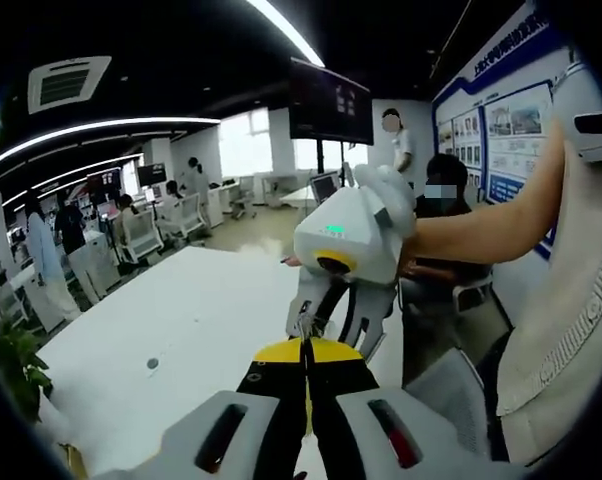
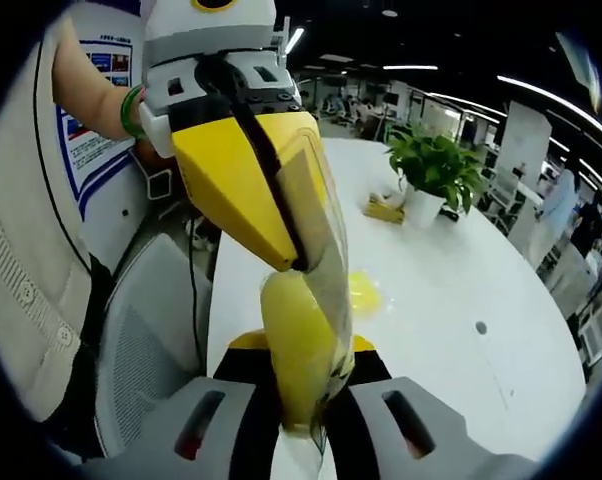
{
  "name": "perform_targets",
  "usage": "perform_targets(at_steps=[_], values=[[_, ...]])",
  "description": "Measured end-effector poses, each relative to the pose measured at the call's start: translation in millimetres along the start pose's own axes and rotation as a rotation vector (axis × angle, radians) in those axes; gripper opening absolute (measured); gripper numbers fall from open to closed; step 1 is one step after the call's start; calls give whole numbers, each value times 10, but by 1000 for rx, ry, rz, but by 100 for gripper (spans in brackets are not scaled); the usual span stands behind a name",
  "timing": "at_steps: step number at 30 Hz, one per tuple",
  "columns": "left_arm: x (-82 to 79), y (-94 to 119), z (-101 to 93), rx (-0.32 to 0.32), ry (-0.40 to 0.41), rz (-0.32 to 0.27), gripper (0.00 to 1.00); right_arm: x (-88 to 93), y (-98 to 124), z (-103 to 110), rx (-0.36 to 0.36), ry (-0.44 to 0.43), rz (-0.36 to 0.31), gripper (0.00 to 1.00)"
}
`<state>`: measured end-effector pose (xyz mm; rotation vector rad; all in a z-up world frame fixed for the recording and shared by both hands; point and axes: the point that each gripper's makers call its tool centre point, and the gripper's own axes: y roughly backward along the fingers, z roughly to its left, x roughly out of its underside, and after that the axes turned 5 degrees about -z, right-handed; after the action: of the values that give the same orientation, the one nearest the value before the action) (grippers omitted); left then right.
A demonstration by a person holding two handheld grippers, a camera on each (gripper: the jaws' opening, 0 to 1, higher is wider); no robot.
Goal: Compare the silicone blocks by pressing each to a similar depth, holding the contact briefly, and releasing to observe deformation and rebound differences across the visible hardness samples.
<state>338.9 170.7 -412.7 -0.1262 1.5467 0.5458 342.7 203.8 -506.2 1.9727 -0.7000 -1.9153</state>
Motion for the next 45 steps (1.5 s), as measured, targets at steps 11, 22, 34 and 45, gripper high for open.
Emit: perform_targets(at_steps=[11,22,34,45], values=[[-27,12,29,-30,40,-41,0,-30,0,-20,-5,7,-8,12],[-52,44,85,-42,159,-75,0,-81,-6,-74,-3,53,-7,16],[-27,37,148,-47,197,-79,0,-76,-39,-130,-11,55,-18,20],[31,80,209,-52,230,-68,0,-78,-110,-137,-32,27,-34,24]])
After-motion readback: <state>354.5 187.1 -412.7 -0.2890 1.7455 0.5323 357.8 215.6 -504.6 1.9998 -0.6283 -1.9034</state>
